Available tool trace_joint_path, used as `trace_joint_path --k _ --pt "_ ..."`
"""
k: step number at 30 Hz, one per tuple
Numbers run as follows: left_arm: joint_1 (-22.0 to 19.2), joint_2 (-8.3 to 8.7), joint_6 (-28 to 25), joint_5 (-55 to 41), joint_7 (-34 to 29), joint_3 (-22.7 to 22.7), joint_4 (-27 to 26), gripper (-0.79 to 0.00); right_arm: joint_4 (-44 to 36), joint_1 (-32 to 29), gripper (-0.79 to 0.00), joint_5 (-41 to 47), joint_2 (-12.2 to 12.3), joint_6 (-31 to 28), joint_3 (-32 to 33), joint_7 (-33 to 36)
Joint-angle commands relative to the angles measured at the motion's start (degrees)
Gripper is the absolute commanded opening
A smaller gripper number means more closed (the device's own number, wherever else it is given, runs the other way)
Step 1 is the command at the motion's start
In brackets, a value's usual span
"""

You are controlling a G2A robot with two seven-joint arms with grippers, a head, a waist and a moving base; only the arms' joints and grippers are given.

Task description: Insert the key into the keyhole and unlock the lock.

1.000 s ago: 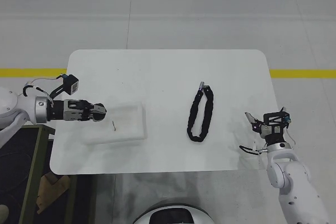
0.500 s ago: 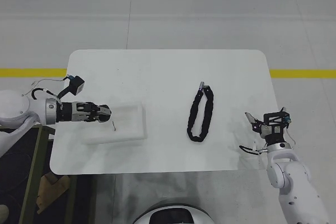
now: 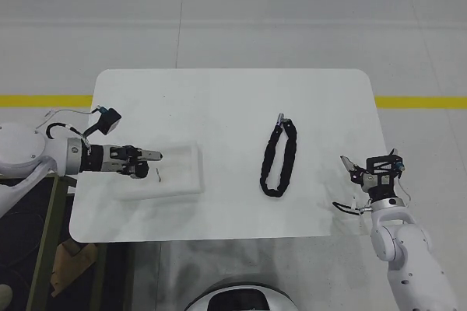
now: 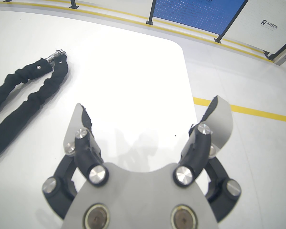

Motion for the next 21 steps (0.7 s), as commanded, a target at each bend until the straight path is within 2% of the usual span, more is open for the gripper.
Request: trace_joint_path --k 1,2,3,4,6,7,9,13,18,21 --pt "-0.5 -0.48 5.4 0.7 0.4 -0.4 0.8 0.000 0.0 0.0 0.000 0.0 0.0 0.0 0.0 0.0" --pt "-1.1 -0.88 7.7 0.5 -1.0 -0.6 1.2 0.000 0.0 0.0 0.000 0.0 0.0 0.0 0.0 0.0" --pt "-1.6 -1.36 9.4 -0.1 -2.4 -0.7 2.4 -0.086 0.0 0.0 0.000 0.0 0.0 0.0 0.0 0.0" --pt "-1.9 -1.93 12.2 -0.6 -3.3 -0.6 3.9 -0.225 0.0 0.0 0.000 0.0 0.0 0.0 0.0 0.0" --pt "-3.1 -3.47 16.4 0.5 -5.4 -0.1 5.0 -0.336 0.0 0.0 0.000 0.0 0.0 0.0 0.0 0.0" --pt "-3.6 -4.36 18.4 1.3 -6.0 0.4 6.0 -0.422 0.0 0.0 0.000 0.0 0.0 0.0 0.0 0.0" --pt "-4.9 -6.44 23.8 4.7 -7.6 2.1 6.9 -0.400 0.0 0.0 0.000 0.0 0.0 0.0 0.0 0.0" --pt "-7.8 -11.31 29.0 9.9 -7.3 5.2 10.2 -0.419 0.0 0.0 0.000 0.0 0.0 0.0 0.0 0.0" --pt "-10.0 -17.11 30.3 12.8 -6.7 8.6 15.8 -0.446 0.0 0.0 0.000 0.0 0.0 0.0 0.0 0.0" --pt "-11.3 -20.28 30.2 15.1 -9.2 10.7 19.6 -0.431 0.0 0.0 0.000 0.0 0.0 0.0 0.0 0.0"
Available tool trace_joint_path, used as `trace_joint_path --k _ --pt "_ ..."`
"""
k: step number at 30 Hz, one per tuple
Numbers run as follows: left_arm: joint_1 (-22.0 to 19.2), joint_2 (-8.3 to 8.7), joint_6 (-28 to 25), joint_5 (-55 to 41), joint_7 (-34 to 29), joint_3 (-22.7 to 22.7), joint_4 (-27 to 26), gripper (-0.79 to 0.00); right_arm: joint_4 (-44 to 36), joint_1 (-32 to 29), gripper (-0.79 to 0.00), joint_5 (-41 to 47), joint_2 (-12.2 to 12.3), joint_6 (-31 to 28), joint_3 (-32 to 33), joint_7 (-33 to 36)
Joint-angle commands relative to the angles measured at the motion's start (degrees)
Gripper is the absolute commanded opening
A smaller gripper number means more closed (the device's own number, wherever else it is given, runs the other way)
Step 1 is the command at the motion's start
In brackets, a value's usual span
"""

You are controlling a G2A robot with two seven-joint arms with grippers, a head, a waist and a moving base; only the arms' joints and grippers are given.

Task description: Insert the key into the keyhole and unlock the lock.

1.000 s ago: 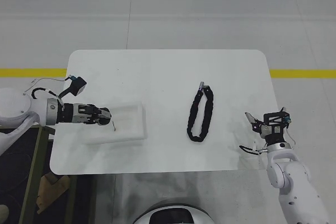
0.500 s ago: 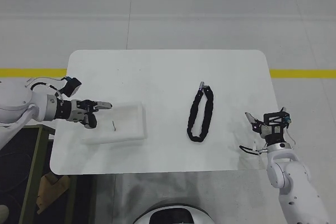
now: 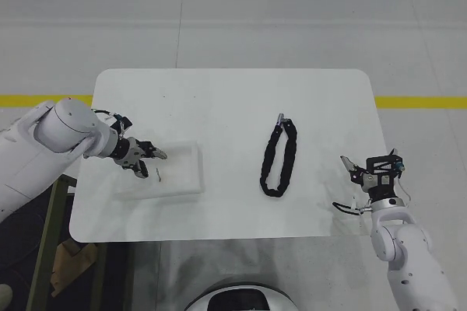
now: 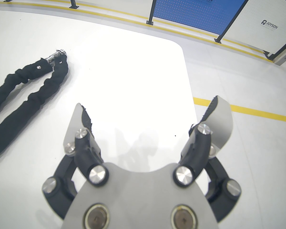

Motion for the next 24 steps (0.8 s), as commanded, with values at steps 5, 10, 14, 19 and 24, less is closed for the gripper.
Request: trace_joint_path --k 5,10,14,19,24 --pt "-2.3 -5.07 0.3 3.6 -3.7 2.6 6.6 -0.462 0.0 0.0 0.000 0.0 0.0 0.0 0.0 0.0" --pt "-3.3 -7.50 -1.1 5.1 -5.1 4.4 10.3 -0.582 0.0 0.0 0.000 0.0 0.0 0.0 0.0 0.0" --pt "-3.9 -8.56 -1.9 5.9 -5.9 5.5 11.3 -0.594 0.0 0.0 0.000 0.0 0.0 0.0 0.0 0.0" --pt "-4.3 -8.98 -2.2 6.8 -6.2 6.1 11.1 -0.560 0.0 0.0 0.000 0.0 0.0 0.0 0.0 0.0" --pt "-4.5 -8.56 -2.4 8.6 -6.4 5.8 10.0 -0.566 0.0 0.0 0.000 0.0 0.0 0.0 0.0 0.0"
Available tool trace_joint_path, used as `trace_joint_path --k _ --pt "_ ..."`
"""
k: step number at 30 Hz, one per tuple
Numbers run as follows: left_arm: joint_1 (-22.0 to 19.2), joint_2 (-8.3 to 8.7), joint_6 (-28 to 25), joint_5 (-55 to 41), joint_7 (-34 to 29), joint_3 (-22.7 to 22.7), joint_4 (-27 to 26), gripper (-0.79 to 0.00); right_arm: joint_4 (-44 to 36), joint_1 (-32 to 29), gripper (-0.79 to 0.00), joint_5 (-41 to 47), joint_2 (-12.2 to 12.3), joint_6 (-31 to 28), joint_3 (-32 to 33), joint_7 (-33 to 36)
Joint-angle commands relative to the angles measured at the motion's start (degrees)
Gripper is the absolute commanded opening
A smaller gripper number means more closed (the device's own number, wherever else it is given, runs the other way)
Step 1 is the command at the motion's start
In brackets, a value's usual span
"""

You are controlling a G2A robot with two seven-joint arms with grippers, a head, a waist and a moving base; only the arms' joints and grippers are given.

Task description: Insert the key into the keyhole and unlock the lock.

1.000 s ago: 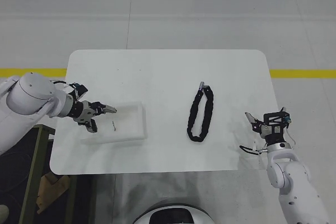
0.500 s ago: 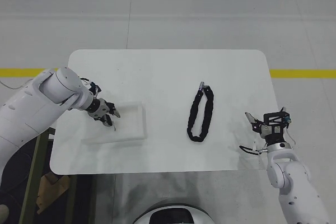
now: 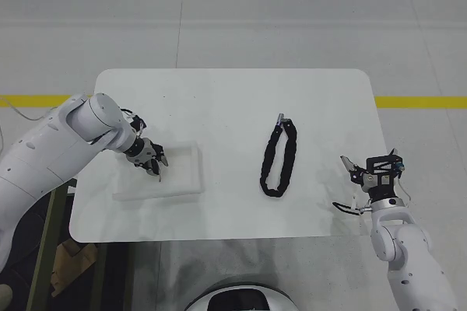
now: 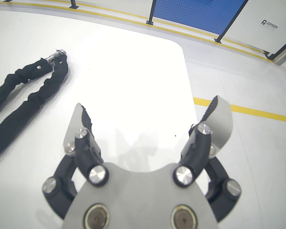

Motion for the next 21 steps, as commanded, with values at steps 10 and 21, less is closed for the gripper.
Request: trace_joint_path --k 10,21 --pt "0.5 2.31 -2.5 6.4 -2.5 -1.5 -4.6 -0.570 0.0 0.0 0.000 0.0 0.0 0.0 0.0 0.0" --pt "3.2 3.35 -3.5 9.2 -3.5 -4.4 -7.7 -0.767 0.0 0.0 0.000 0.0 0.0 0.0 0.0 0.0"
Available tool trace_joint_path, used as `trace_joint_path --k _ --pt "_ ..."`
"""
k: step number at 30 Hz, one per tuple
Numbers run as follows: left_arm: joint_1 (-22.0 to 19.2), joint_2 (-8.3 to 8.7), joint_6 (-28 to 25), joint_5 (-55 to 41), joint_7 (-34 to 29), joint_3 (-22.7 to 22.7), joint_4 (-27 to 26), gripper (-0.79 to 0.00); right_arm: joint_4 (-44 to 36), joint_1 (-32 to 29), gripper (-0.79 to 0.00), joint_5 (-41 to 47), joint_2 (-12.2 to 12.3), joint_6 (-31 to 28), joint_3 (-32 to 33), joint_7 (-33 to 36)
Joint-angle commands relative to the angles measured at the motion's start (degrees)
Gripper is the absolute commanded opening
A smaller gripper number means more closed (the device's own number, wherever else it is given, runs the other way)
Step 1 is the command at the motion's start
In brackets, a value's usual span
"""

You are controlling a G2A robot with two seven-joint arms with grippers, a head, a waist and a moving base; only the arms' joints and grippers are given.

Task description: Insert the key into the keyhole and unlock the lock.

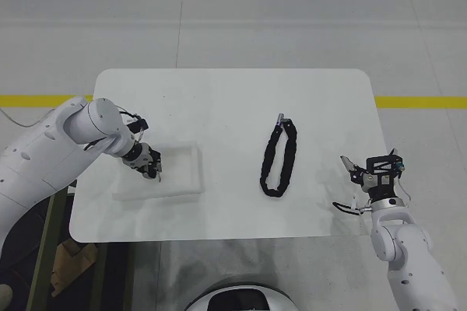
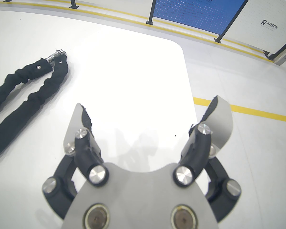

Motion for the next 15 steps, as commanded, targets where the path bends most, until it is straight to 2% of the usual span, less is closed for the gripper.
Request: trace_joint_path --k 1,8,15 --pt "0.3 0.08 0.0 0.3 0.0 -0.3 0.0 -0.785 0.0 0.0 0.000 0.0 0.0 0.0 0.0 0.0" --pt "1.1 1.05 -0.3 1.4 -0.3 -1.4 -1.1 -0.785 0.0 0.0 0.000 0.0 0.0 0.0 0.0 0.0" --pt "1.8 4.09 2.0 4.1 2.0 -1.5 -7.9 -0.785 0.0 0.0 0.000 0.0 0.0 0.0 0.0 0.0"
